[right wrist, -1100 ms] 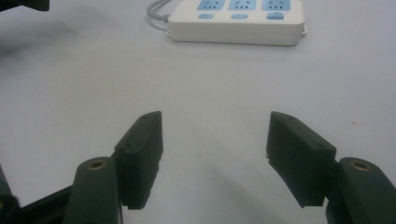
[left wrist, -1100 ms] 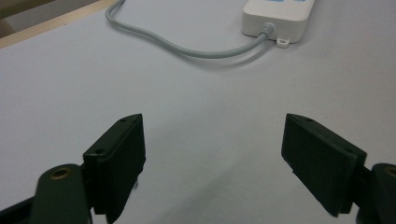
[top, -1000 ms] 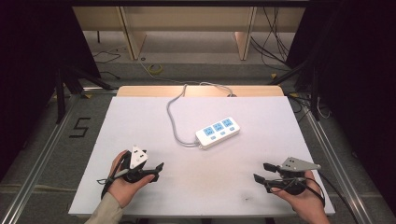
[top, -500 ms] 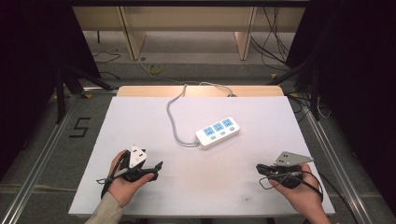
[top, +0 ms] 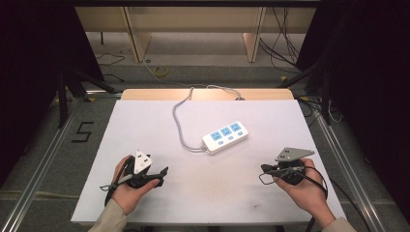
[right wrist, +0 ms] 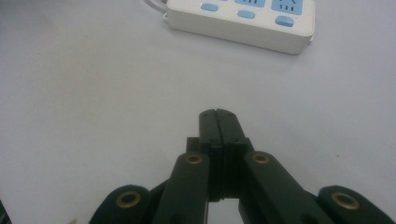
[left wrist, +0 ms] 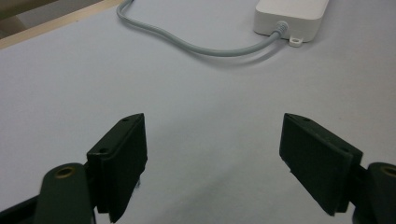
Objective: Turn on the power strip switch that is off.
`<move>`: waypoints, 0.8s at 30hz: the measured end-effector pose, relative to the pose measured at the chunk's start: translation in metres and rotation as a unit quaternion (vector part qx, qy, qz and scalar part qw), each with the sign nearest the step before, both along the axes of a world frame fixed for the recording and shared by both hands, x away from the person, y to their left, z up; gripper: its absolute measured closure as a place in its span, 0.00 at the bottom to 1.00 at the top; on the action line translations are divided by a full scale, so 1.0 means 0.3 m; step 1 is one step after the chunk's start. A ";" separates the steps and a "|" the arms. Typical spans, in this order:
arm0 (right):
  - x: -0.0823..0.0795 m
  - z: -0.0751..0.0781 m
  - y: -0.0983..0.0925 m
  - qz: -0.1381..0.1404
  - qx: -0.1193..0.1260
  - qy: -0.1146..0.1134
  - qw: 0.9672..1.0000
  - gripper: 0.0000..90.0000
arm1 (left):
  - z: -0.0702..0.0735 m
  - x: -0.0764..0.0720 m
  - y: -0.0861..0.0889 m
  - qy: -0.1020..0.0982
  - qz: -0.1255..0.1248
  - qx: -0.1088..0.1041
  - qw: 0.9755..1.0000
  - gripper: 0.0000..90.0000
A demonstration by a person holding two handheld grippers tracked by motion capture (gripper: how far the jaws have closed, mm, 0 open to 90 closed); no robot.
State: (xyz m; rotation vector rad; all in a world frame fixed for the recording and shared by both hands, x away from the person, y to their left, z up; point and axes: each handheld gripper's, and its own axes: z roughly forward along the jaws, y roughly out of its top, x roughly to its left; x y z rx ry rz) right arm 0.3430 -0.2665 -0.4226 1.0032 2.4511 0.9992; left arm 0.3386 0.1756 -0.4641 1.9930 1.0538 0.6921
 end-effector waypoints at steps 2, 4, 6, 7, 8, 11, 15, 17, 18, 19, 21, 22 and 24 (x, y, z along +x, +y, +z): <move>0.005 0.005 -0.001 -0.001 -0.002 0.002 1.000 1.00 | 0.001 -0.001 0.000 -0.001 0.000 0.000 1.000 0.26; 0.011 0.008 -0.002 -0.002 -0.001 0.004 1.000 1.00 | 0.002 -0.003 0.000 -0.003 0.001 0.001 1.000 0.26; 0.014 0.011 0.000 -0.003 -0.002 0.006 1.000 1.00 | 0.002 -0.004 0.000 -0.004 0.001 0.002 1.000 0.26; 0.016 0.012 0.003 -0.002 -0.002 0.007 1.000 1.00 | 0.002 -0.004 0.000 -0.005 0.001 0.002 1.000 0.26; 0.017 0.013 0.005 -0.002 -0.003 0.008 1.000 1.00 | 0.002 -0.004 0.000 -0.004 0.001 0.001 1.000 0.26; 0.022 0.016 0.011 -0.003 -0.005 0.011 1.000 1.00 | 0.000 -0.002 0.001 -0.003 0.002 0.001 1.000 0.26; 0.030 0.022 0.017 -0.002 -0.008 0.014 1.000 1.00 | 0.000 -0.001 0.001 -0.004 0.002 0.001 1.000 0.26; 0.035 0.025 0.019 -0.002 -0.009 0.014 1.000 1.00 | 0.000 -0.002 0.000 -0.004 0.002 0.002 1.000 0.26; 0.037 0.026 0.020 -0.003 -0.009 0.014 1.000 1.00 | 0.000 -0.002 0.000 -0.004 0.003 0.001 1.000 0.26; 0.039 0.028 0.020 -0.005 -0.009 0.016 1.000 1.00 | 0.001 -0.002 0.001 -0.005 0.003 0.001 1.000 0.26; 0.043 0.033 0.022 -0.007 -0.011 0.016 1.000 1.00 | 0.000 -0.001 0.002 -0.005 0.003 0.001 1.000 0.26; 0.045 0.035 0.022 -0.008 -0.011 0.016 1.000 1.00 | 0.000 -0.001 0.002 -0.004 0.003 0.001 1.000 0.26; 0.050 0.038 0.023 -0.011 -0.011 0.018 1.000 1.00 | 0.000 -0.001 0.002 -0.005 0.003 0.001 1.000 0.26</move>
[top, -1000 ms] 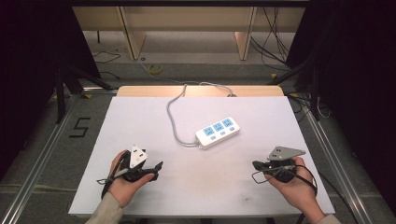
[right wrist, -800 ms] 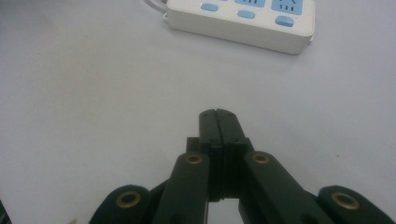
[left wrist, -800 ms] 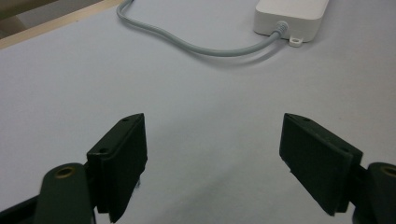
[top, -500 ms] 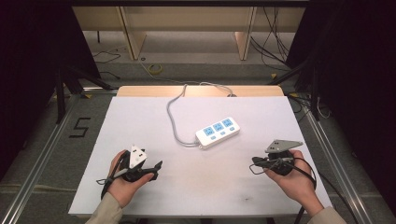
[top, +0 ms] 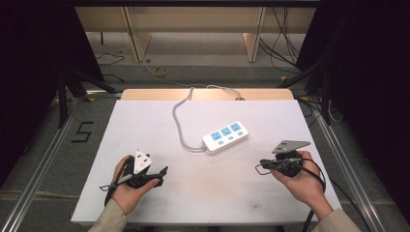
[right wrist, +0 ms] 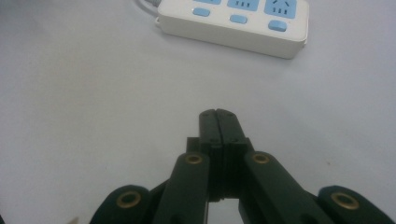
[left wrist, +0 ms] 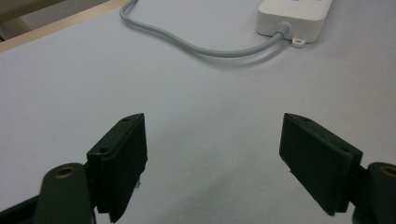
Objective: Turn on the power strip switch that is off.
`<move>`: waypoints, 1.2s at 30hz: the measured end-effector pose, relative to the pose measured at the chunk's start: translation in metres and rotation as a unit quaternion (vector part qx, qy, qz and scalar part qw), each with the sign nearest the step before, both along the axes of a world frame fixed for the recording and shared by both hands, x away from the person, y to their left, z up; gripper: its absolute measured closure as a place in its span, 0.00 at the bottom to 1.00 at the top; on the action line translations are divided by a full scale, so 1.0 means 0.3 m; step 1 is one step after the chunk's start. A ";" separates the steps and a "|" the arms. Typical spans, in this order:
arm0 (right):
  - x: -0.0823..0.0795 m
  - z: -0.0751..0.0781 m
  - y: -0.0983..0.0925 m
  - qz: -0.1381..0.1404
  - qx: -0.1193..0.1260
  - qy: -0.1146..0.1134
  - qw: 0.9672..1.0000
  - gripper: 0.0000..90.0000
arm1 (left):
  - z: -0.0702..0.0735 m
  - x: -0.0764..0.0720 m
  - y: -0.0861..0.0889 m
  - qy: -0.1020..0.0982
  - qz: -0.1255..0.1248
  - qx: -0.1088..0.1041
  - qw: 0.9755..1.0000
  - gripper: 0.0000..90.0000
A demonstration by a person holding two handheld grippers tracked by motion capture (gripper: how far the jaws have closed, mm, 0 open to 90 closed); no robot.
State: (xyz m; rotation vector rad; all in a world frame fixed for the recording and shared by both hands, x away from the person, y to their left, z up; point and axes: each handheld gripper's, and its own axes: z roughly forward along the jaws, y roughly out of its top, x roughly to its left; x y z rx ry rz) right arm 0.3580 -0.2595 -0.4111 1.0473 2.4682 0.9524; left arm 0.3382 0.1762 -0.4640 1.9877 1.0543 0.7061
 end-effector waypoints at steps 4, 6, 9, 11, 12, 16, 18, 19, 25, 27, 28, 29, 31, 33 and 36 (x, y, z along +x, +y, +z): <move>0.013 0.004 0.003 -0.001 -0.003 0.003 1.000 1.00 | 0.000 -0.001 -0.001 0.000 0.000 0.001 1.000 0.26; 0.018 0.008 0.007 0.000 -0.005 0.004 1.000 1.00 | -0.001 0.000 -0.001 0.001 0.000 0.001 1.000 0.26; 0.027 0.015 0.012 0.000 -0.007 0.005 1.000 1.00 | -0.002 0.002 -0.001 0.001 -0.001 -0.001 1.000 0.26; 0.035 0.019 0.014 -0.001 -0.009 0.006 1.000 1.00 | -0.002 0.001 -0.001 0.001 0.000 -0.001 1.000 0.26; 0.039 0.020 0.015 -0.001 -0.009 0.006 1.000 1.00 | -0.002 0.001 -0.001 0.001 0.000 -0.001 1.000 0.26; 0.052 0.024 0.022 0.000 -0.012 0.008 1.000 1.00 | 0.000 -0.001 0.000 0.000 0.001 0.001 1.000 0.26; 0.057 0.027 0.026 -0.001 -0.013 0.008 1.000 1.00 | 0.000 -0.001 0.000 0.000 0.001 0.001 1.000 0.26; 0.059 0.028 0.028 -0.002 -0.013 0.009 1.000 1.00 | -0.001 -0.001 -0.001 0.000 0.001 0.000 1.000 0.26; 0.077 0.033 0.035 -0.002 -0.014 0.011 1.000 1.00 | -0.001 0.001 0.000 -0.001 0.001 0.001 1.000 0.26; 0.084 0.035 0.038 -0.003 -0.017 0.012 1.000 1.00 | -0.001 0.000 0.000 -0.001 0.001 0.002 1.000 0.26; 0.086 0.036 0.040 -0.003 -0.017 0.014 1.000 1.00 | 0.000 -0.001 0.000 -0.001 0.001 0.002 1.000 0.26; 0.090 0.038 0.042 -0.003 -0.018 0.013 1.000 1.00 | 0.000 -0.001 0.000 -0.002 0.001 0.002 1.000 0.26; 0.096 0.043 0.044 -0.004 -0.018 0.013 1.000 1.00 | 0.001 -0.001 0.000 -0.002 0.002 0.001 1.000 0.26; 0.101 0.046 0.047 -0.005 -0.017 0.014 1.000 1.00 | 0.000 -0.001 0.000 -0.001 0.002 0.001 1.000 0.26; 0.109 0.051 0.051 -0.006 -0.018 0.015 1.000 1.00 | 0.000 0.000 0.000 -0.002 0.001 0.001 1.000 0.26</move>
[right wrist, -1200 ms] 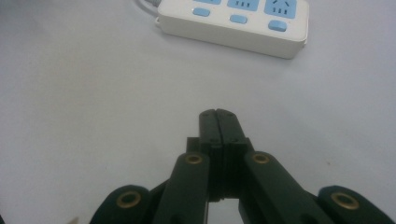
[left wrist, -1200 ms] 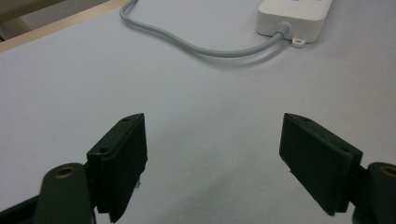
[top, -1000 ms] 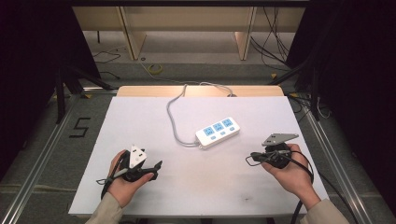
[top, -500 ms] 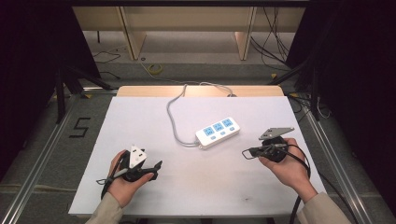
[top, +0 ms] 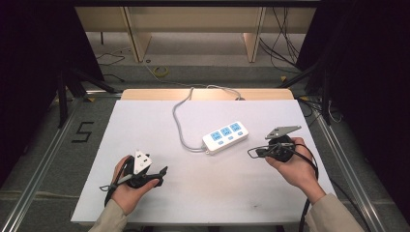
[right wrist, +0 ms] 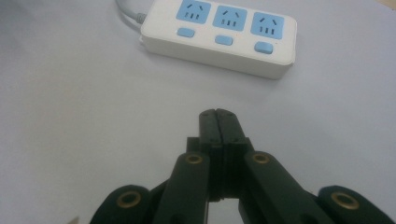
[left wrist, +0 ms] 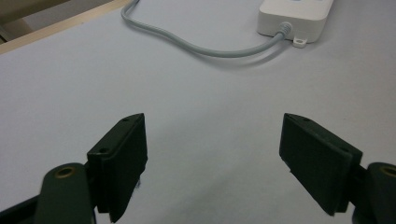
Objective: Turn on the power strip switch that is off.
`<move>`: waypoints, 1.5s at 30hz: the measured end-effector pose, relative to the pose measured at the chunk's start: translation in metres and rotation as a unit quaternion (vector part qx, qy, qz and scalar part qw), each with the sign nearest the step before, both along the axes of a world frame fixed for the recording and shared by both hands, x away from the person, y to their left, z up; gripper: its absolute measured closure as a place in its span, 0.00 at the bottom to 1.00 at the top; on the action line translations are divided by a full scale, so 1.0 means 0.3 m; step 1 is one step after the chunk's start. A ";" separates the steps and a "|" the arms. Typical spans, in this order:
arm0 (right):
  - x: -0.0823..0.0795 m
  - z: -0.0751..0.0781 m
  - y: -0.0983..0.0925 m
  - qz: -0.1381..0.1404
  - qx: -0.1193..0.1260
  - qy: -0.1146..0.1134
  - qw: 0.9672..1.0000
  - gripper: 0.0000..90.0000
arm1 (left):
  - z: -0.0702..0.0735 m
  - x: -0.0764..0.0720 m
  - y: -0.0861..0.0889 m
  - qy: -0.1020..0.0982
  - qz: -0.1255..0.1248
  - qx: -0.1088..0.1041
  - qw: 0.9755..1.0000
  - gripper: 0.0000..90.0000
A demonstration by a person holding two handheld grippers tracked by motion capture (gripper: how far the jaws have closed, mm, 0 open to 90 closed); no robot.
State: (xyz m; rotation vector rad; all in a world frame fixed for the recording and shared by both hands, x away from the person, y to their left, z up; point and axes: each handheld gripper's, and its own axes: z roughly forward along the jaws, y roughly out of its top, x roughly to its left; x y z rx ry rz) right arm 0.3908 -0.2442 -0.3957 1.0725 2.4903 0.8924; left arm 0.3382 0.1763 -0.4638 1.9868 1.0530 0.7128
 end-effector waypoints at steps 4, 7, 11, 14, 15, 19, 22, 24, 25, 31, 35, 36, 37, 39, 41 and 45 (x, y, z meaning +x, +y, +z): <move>0.012 0.007 0.006 0.001 -0.003 0.000 1.000 1.00 | -0.002 0.000 -0.001 0.000 0.000 0.001 1.000 0.26; 0.024 0.010 0.011 0.002 -0.005 0.000 1.000 1.00 | 0.000 -0.001 -0.001 0.000 0.000 0.001 1.000 0.26; 0.035 0.011 0.019 0.001 -0.007 0.003 1.000 1.00 | 0.000 -0.003 -0.001 0.000 0.001 0.000 1.000 0.26; 0.040 0.011 0.023 -0.001 -0.010 0.005 1.000 1.00 | 0.001 -0.003 -0.002 -0.001 -0.001 0.002 1.000 0.26; 0.041 0.012 0.024 -0.001 -0.010 0.006 1.000 1.00 | 0.002 -0.002 -0.002 -0.002 -0.001 0.001 1.000 0.26; 0.053 0.013 0.027 -0.002 -0.013 0.008 1.000 1.00 | 0.001 -0.003 -0.004 -0.001 -0.001 0.002 1.000 0.26; 0.060 0.015 0.033 -0.003 -0.020 0.009 1.000 1.00 | 0.001 -0.003 -0.002 -0.002 0.000 0.002 1.000 0.26; 0.065 0.018 0.037 -0.003 -0.021 0.011 1.000 1.00 | 0.001 -0.002 -0.002 -0.002 0.000 0.002 1.000 0.26; 0.067 0.019 0.039 -0.004 -0.021 0.011 1.000 1.00 | 0.001 -0.002 -0.002 -0.002 -0.001 0.002 1.000 0.26; 0.084 0.024 0.046 -0.005 -0.025 0.011 1.000 1.00 | 0.001 -0.003 -0.002 -0.002 0.000 0.002 1.000 0.26; 0.096 0.026 0.052 -0.007 -0.027 0.012 1.000 1.00 | 0.001 -0.002 -0.002 -0.002 0.000 0.003 1.000 0.26; 0.098 0.027 0.054 -0.007 -0.028 0.014 1.000 1.00 | 0.000 -0.002 -0.003 -0.002 -0.001 0.002 1.000 0.26; 0.102 0.027 0.054 -0.005 -0.028 0.012 1.000 1.00 | 0.000 -0.002 -0.003 -0.002 -0.001 0.002 1.000 0.26; 0.108 0.028 0.057 -0.007 -0.030 0.014 0.999 1.00 | 0.000 -0.001 -0.003 -0.002 0.000 0.002 1.000 0.26; 0.114 0.029 0.058 -0.006 -0.031 0.012 0.999 1.00 | -0.001 -0.001 -0.002 -0.002 0.000 0.002 1.000 0.27; 0.124 0.030 0.063 -0.009 -0.032 0.016 0.999 1.00 | 0.001 -0.002 -0.002 -0.002 0.000 0.001 1.000 0.27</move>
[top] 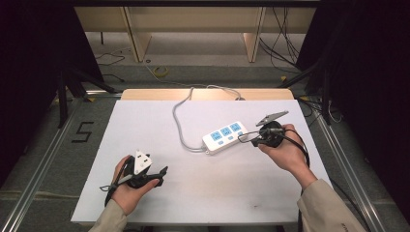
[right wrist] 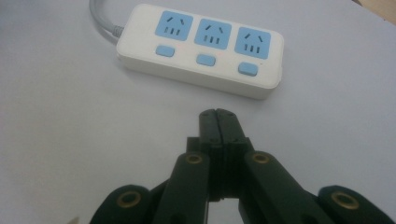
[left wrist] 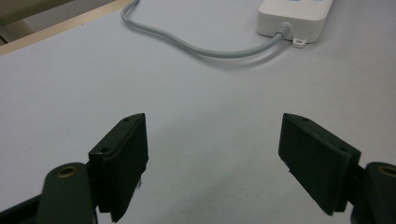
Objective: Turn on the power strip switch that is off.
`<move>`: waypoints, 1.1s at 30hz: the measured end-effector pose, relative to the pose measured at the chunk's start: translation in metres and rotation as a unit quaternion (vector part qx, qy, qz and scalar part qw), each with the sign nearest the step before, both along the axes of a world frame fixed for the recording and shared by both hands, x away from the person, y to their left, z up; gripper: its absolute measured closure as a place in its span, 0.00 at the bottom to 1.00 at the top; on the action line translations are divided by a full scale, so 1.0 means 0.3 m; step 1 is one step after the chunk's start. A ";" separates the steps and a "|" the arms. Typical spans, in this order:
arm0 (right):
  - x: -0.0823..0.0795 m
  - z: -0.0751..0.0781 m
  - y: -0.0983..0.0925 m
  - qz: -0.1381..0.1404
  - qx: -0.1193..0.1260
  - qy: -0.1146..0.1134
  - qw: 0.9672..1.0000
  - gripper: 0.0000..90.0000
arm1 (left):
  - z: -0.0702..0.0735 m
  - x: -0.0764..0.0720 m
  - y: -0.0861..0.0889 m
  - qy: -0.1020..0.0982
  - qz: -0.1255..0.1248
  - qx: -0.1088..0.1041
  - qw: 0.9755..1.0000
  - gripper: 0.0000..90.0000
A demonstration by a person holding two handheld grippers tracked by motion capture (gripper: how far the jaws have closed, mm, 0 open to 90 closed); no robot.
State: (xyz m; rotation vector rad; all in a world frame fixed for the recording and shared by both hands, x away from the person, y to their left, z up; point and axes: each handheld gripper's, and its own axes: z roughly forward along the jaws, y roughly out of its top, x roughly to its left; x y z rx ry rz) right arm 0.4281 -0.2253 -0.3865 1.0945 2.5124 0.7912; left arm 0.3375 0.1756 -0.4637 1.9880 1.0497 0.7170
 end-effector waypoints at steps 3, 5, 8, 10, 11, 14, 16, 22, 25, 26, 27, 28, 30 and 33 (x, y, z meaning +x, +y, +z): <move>0.008 0.001 0.005 0.001 -0.002 0.000 1.000 1.00 | -0.001 0.000 -0.001 0.001 0.000 -0.001 1.000 0.27; 0.014 0.001 0.008 0.000 -0.003 0.002 1.000 1.00 | -0.001 0.000 -0.001 0.001 0.000 -0.001 1.000 0.27; 0.023 0.002 0.011 -0.002 -0.004 0.003 1.000 1.00 | -0.001 0.001 0.000 0.001 0.000 -0.001 1.000 0.27; 0.029 0.002 0.012 -0.002 -0.004 0.003 1.000 1.00 | -0.001 0.002 0.000 0.002 -0.001 -0.001 1.000 0.27; 0.032 0.001 0.014 -0.003 -0.005 0.005 1.000 1.00 | -0.002 0.001 0.000 0.003 -0.001 -0.002 1.000 0.27; 0.041 0.002 0.016 -0.004 -0.006 0.005 1.000 1.00 | -0.001 0.002 0.000 0.003 -0.001 -0.001 1.000 0.27; 0.046 0.004 0.018 -0.004 -0.006 0.006 1.000 1.00 | -0.001 0.002 0.000 0.002 -0.001 -0.001 1.000 0.27; 0.063 0.008 0.025 -0.006 -0.011 0.007 1.000 1.00 | -0.001 0.000 -0.002 0.002 -0.002 -0.002 1.000 0.27; 0.070 0.009 0.029 -0.006 -0.011 0.009 1.000 1.00 | -0.001 0.001 -0.002 0.002 -0.002 -0.001 1.000 0.27; 0.073 0.008 0.029 -0.006 -0.013 0.010 1.000 1.00 | -0.001 0.001 -0.002 0.002 -0.003 0.000 1.000 0.27; 0.075 0.007 0.031 -0.007 -0.012 0.012 1.000 1.00 | -0.001 0.001 -0.002 0.002 -0.002 -0.001 1.000 0.27; 0.079 0.006 0.031 -0.006 -0.014 0.011 1.000 1.00 | -0.001 0.001 -0.002 0.002 -0.002 -0.001 1.000 0.27; 0.084 0.005 0.033 -0.007 -0.015 0.013 1.000 1.00 | -0.001 0.000 -0.002 0.002 -0.002 0.001 1.000 0.27; 0.092 0.005 0.035 -0.007 -0.016 0.014 1.000 1.00 | -0.001 0.000 -0.003 0.002 -0.002 0.001 1.000 0.27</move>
